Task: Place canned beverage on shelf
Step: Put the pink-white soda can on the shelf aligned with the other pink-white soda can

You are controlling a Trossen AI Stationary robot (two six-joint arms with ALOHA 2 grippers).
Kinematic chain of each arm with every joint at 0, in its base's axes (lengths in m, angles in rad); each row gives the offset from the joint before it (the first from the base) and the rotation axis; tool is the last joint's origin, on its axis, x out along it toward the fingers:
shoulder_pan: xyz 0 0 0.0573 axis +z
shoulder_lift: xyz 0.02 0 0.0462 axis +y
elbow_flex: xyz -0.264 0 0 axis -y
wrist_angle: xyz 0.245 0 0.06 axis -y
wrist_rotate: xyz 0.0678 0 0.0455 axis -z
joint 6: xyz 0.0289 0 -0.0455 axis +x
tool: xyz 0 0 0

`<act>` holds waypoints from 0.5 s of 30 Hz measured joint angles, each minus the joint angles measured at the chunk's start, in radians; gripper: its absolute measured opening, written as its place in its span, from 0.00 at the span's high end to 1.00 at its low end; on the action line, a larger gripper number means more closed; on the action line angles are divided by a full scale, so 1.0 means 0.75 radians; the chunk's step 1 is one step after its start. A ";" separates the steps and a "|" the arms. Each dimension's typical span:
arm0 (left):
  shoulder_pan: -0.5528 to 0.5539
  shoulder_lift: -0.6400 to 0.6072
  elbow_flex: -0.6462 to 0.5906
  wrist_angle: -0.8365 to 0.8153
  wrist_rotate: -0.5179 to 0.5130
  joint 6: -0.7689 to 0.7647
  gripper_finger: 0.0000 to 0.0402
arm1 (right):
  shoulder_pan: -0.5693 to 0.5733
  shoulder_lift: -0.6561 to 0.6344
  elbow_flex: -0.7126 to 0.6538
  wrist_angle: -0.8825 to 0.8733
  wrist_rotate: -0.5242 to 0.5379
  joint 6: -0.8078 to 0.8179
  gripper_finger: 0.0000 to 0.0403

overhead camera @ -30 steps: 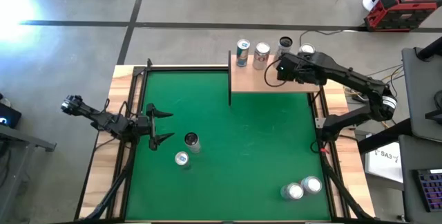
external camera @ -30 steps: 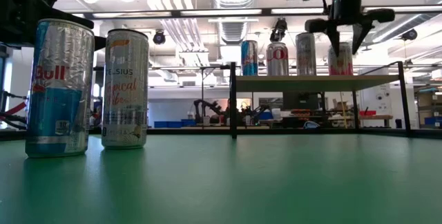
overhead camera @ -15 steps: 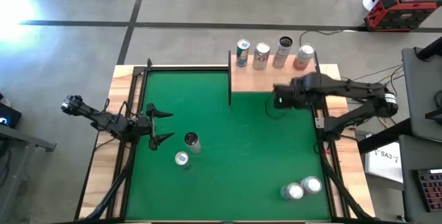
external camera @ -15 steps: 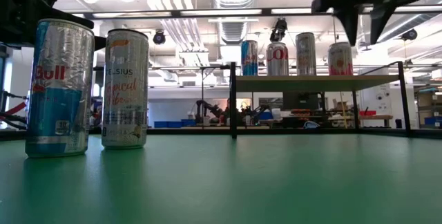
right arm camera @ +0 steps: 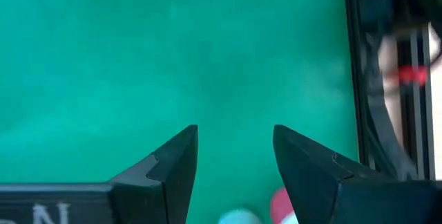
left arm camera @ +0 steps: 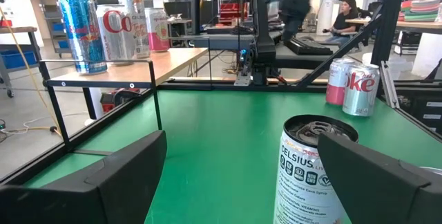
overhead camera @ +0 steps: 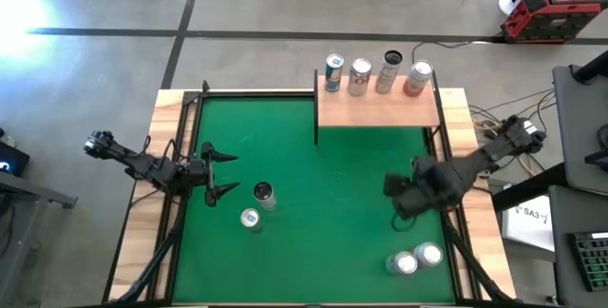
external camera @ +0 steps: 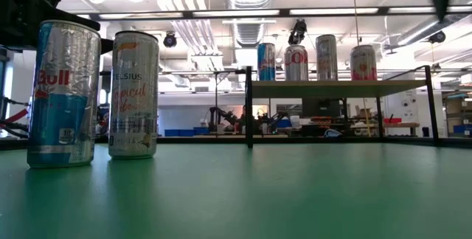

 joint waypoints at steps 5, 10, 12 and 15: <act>0.000 0.000 0.000 0.000 0.000 0.000 0.10 | 0.217 0.067 0.007 0.029 -0.045 0.252 0.55; 0.000 0.000 0.000 0.000 0.000 0.000 0.10 | 0.356 0.133 0.032 0.080 -0.126 0.456 0.55; 0.000 0.000 0.000 0.001 0.000 0.000 0.10 | 0.394 0.156 0.048 0.099 -0.154 0.515 0.53; 0.000 0.000 0.000 0.000 0.000 0.000 0.10 | 0.443 0.191 0.080 0.104 -0.184 0.616 0.49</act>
